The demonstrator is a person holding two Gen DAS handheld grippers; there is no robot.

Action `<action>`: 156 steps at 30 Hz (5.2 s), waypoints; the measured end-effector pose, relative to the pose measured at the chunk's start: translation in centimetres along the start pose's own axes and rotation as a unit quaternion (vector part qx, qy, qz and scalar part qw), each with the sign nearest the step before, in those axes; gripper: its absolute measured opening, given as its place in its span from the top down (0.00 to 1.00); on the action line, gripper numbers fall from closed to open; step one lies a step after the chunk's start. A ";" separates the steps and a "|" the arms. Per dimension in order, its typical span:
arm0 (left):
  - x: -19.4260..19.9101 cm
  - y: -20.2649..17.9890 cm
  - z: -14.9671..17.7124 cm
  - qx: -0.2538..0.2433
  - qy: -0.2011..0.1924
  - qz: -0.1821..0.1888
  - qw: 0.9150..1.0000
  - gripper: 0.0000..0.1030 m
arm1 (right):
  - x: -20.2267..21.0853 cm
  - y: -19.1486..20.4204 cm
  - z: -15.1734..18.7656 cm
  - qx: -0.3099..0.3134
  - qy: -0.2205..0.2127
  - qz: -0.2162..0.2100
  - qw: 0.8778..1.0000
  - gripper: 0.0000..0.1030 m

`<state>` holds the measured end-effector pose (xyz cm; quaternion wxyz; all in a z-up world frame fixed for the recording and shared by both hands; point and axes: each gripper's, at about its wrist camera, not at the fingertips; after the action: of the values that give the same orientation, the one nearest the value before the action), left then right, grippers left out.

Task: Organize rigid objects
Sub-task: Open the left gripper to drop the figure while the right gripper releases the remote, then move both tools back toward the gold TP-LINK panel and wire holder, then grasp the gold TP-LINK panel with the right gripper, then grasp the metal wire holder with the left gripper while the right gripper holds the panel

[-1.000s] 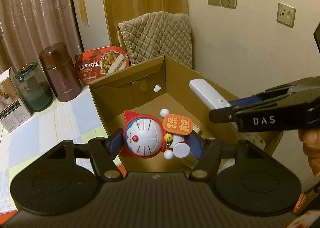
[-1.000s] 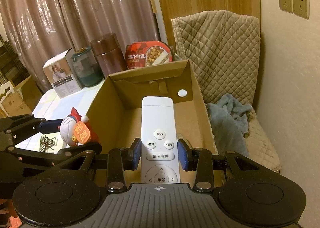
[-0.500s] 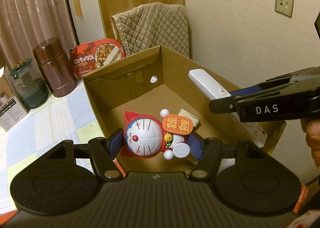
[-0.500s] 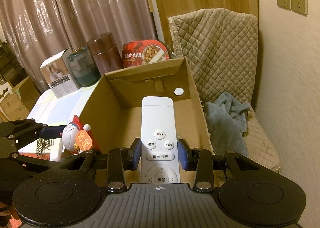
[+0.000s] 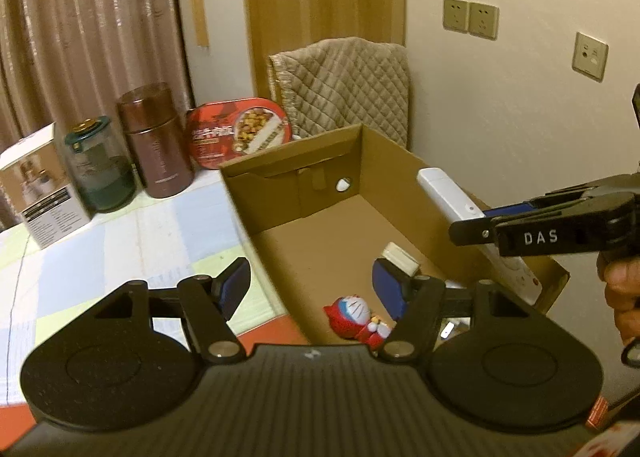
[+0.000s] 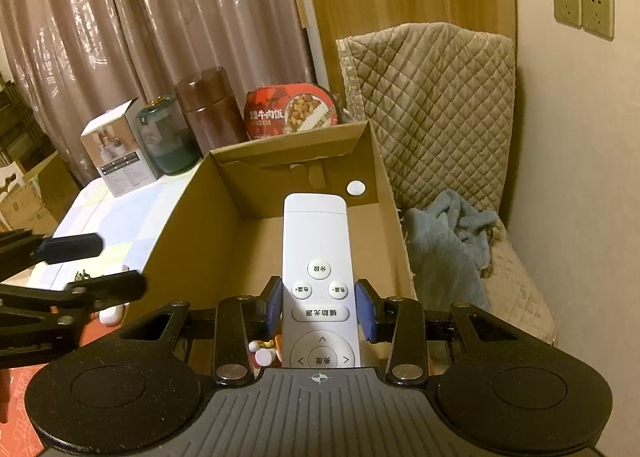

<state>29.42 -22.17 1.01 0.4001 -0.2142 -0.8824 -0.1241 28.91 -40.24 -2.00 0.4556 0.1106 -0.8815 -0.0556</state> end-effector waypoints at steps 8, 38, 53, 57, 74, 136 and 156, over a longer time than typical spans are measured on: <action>1.4 1.4 1.3 0.024 -0.002 -0.004 1.000 0.38 | -0.6 0.8 0.1 0.004 0.010 -0.001 1.000 0.66; 8.9 6.0 8.5 0.116 -0.022 -0.019 0.993 0.38 | 5.5 6.6 3.6 -0.002 -0.013 -0.023 1.000 0.48; 14.9 11.2 16.1 0.174 -0.023 -0.060 0.983 0.38 | 7.3 13.5 7.4 0.042 -0.002 -0.043 0.998 0.44; 16.0 13.2 18.2 0.191 -0.016 -0.077 0.978 0.38 | 7.0 15.0 8.1 0.048 0.002 -0.052 0.997 0.44; 19.1 16.7 20.7 0.208 -0.017 -0.105 0.972 0.38 | 6.3 20.3 11.8 0.085 0.014 -0.074 0.994 0.44; 1.1 26.3 17.1 0.200 0.043 -0.081 0.976 0.17 | -17.3 27.5 12.1 0.217 0.073 -0.038 0.973 0.18; -5.2 23.6 15.2 0.138 0.028 -0.047 0.989 0.68 | -17.0 23.9 6.8 0.152 0.036 -0.009 0.988 0.18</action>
<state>33.83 2.97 -11.65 0.4442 -0.1117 -0.8885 -0.0263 29.49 -12.94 -14.61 0.4641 0.1887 -0.8618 0.0790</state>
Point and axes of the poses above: each gripper's, at about its wrist camera, not at the fingertips, and x roughly against the way its jaws point, y to its left, z to its underside, and after that the axes turned 12 degrees about y, right-handed
